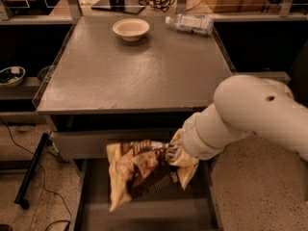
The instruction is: Pick brown chip bag from middle drawer and place on counter
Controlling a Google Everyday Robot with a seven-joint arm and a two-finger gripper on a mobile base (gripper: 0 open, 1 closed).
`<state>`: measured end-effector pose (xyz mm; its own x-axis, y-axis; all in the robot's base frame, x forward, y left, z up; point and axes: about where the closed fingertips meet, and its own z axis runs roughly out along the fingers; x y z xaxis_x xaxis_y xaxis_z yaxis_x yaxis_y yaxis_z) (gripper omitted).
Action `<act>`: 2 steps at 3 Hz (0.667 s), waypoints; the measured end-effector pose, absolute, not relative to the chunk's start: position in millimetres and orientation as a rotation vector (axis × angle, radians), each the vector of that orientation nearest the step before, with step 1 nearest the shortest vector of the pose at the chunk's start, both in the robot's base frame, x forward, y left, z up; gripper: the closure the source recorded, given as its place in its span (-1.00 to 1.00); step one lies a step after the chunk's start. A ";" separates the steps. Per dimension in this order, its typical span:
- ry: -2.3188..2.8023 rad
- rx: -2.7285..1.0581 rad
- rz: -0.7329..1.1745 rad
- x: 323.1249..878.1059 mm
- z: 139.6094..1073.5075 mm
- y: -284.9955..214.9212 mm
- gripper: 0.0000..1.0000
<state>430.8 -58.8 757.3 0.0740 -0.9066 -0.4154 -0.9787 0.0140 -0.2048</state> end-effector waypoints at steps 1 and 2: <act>1.854 -1.898 0.174 447.5 779.6 -63.1 1.00; 1.854 -1.898 0.174 447.5 779.7 -63.2 1.00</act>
Offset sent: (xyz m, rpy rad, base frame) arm 0.0137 -0.0040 0.0179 -0.0016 -0.0328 -0.0149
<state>447.5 -63.2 779.7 0.0749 -0.9083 -0.4116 -0.9690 0.0312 -0.2452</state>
